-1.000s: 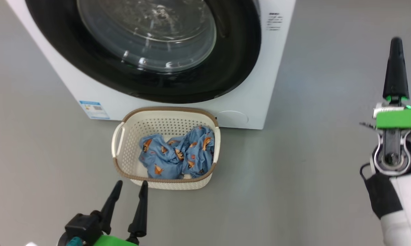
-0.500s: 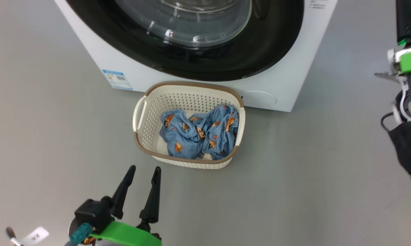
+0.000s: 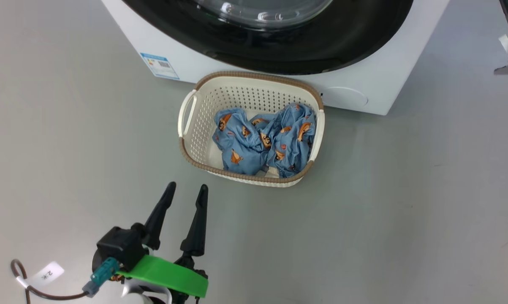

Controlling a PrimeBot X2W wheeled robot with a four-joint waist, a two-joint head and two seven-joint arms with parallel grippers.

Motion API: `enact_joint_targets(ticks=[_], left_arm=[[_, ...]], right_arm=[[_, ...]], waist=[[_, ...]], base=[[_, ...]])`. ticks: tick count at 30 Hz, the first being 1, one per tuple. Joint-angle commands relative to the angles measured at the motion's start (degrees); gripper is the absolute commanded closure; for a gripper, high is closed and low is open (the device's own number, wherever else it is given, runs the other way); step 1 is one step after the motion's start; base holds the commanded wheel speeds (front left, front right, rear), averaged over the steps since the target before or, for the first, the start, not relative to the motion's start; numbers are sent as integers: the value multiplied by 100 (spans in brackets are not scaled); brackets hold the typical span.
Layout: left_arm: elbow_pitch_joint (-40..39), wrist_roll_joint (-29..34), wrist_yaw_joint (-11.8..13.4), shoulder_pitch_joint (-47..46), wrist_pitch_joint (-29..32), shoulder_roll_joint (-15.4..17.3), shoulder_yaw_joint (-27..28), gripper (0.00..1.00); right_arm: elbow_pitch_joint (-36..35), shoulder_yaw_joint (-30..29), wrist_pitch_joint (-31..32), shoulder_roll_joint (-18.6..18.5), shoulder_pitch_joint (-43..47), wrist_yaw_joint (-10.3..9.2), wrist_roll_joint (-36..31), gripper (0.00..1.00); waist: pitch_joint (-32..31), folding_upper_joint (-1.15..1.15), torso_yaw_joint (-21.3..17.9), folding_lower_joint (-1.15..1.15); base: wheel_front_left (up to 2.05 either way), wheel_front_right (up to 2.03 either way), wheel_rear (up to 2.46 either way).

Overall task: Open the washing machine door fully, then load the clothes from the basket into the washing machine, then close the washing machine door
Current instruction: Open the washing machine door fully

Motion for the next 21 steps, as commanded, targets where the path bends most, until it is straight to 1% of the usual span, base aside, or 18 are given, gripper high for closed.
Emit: enact_joint_targets(ticks=[1, 11, 21], left_arm=[[-164, -44, 39, -165, -38, 52, 133, 0], [-219, -89, 78, -341, -38, 52, -8, 0], [-295, -193, 133, -470, -38, 52, -136, 0]], right_arm=[[-117, 51, 184, -59, -160, 10, 99, 100], [192, 78, 1182, -161, -709, 10, 325, 100], [525, 32, 1510, -244, -1185, 10, 218, 100]], waist=[[123, 0, 69, -1], [481, 0, 216, -1], [768, 0, 393, -1]], base=[[0, 0, 0], [0, 0, 0], [0, 0, 0]])
